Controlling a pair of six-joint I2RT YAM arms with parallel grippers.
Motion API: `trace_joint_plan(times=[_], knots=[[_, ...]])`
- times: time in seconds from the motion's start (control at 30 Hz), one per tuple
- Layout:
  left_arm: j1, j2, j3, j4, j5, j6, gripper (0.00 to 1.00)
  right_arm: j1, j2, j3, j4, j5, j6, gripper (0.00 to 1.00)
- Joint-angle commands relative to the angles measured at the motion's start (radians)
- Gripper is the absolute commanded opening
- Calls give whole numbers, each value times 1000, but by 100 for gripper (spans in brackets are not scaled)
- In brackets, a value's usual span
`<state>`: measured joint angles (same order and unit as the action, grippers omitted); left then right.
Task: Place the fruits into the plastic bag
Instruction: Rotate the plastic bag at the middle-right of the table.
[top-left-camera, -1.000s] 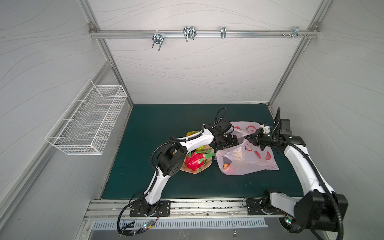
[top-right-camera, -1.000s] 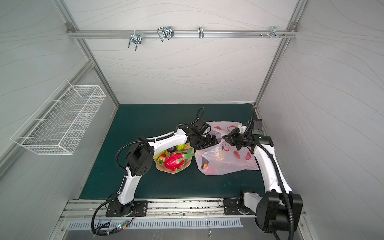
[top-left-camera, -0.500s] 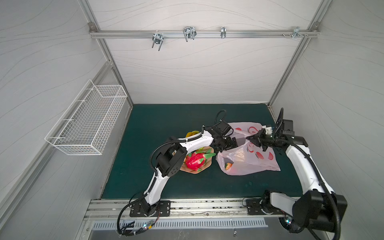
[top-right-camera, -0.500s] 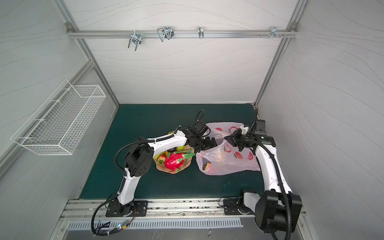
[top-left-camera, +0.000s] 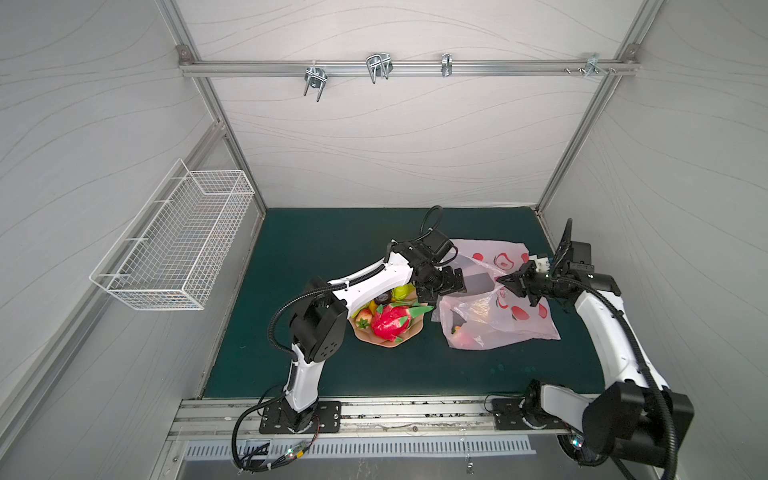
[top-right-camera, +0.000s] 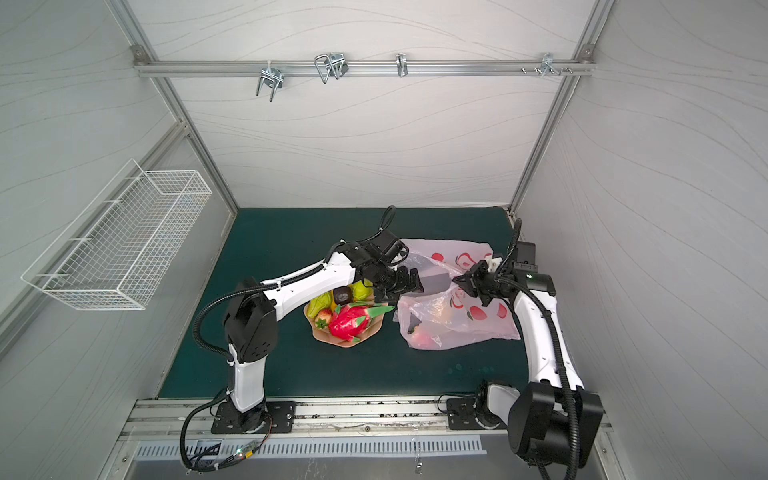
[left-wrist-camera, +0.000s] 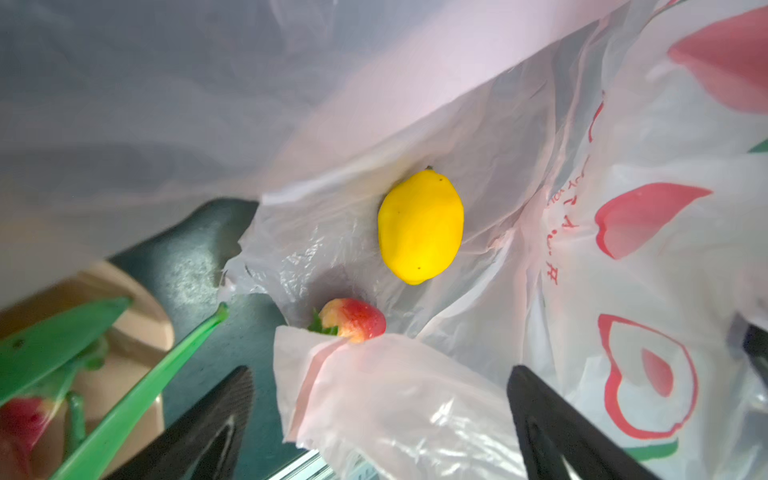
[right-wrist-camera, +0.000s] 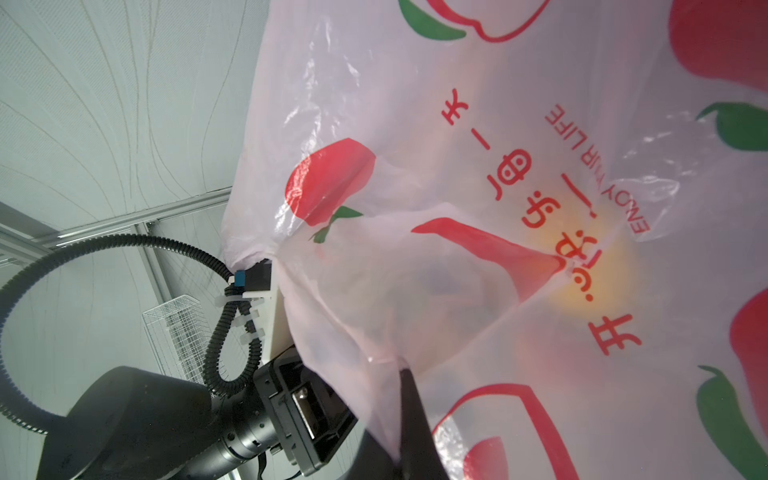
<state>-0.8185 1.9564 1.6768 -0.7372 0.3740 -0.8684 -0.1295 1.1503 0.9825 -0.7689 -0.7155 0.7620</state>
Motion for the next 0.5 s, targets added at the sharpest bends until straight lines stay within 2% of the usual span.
trace_joint_plan(times=[0.0,0.47], knots=[[7,-41,-24,-92,11,29,97,-10,-18,24,-34,5,-12,0],[42,-128,-169,-108,166,5,98,-12,-17,31,-39,10,-15,0]])
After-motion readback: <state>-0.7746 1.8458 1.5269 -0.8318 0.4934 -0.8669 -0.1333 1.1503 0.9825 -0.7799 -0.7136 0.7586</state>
